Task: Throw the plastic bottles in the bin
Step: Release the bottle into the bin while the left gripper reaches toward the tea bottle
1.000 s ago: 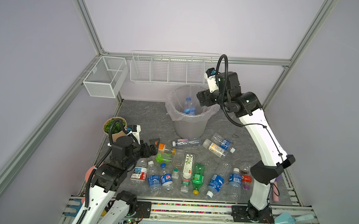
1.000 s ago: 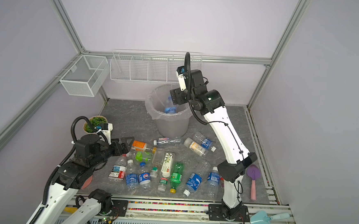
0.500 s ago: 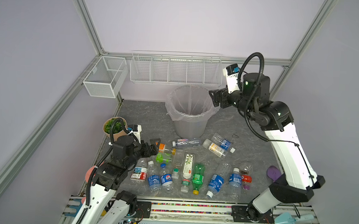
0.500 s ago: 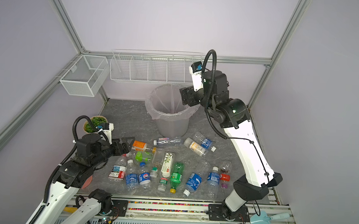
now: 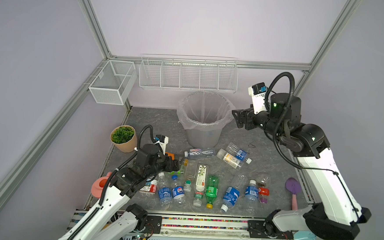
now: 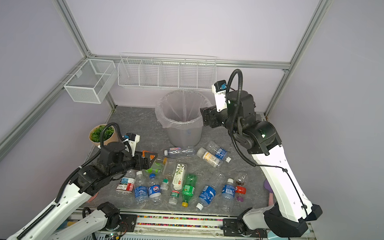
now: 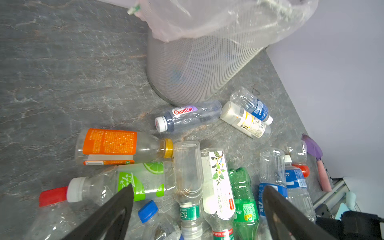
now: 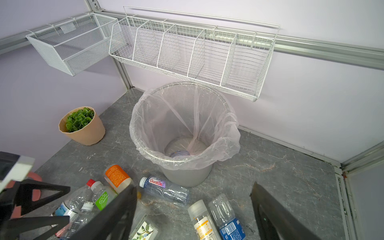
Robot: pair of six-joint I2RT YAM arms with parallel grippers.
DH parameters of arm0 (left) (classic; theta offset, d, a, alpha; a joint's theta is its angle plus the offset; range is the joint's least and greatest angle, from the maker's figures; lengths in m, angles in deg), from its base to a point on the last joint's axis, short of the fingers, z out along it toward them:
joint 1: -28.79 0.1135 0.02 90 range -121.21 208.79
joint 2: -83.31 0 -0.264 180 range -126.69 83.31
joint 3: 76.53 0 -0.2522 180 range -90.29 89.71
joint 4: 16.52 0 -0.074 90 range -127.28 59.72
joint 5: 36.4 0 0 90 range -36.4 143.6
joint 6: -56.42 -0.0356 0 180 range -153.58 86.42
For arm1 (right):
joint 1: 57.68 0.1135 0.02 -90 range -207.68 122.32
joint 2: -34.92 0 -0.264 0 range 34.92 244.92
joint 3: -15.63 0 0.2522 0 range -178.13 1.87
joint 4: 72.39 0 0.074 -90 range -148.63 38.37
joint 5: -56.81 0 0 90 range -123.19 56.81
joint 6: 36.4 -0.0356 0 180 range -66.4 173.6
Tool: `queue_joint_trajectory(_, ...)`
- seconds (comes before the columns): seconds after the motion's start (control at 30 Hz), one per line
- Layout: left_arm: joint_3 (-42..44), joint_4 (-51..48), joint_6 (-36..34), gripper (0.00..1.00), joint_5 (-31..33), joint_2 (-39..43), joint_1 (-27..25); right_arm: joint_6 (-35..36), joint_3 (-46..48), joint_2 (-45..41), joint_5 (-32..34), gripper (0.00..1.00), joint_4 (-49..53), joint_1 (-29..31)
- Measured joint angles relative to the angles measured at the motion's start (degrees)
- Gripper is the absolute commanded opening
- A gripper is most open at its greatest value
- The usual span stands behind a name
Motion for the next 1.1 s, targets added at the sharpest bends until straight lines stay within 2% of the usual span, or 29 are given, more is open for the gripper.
queue_joint_trajectory(0.13, -0.07, 0.79, 1.16, 0.94, 2.47, -3.72, -5.29, -2.62, 4.72, -2.23, -0.2, 0.88, 1.92, -0.04)
queue_joint_trajectory(0.43, -0.46, 2.6, 4.7, 0.87, 6.88, -12.33, -15.34, -7.41, 24.3, -10.99, -0.26, 0.88, 2.71, -0.17)
queue_joint_trajectory(0.67, -2.16, 2.75, 7.98, 0.78, 8.46, -19.96, -20.17, -9.81, 26.29, -14.53, 0.07, 0.88, 3.93, -0.42)
queue_joint_trajectory(1.1, -7.28, 1.49, 13.62, 0.74, 8.85, -30.88, -26.03, -11.26, 34.58, -21.97, -1.11, 0.88, 4.33, -0.42)
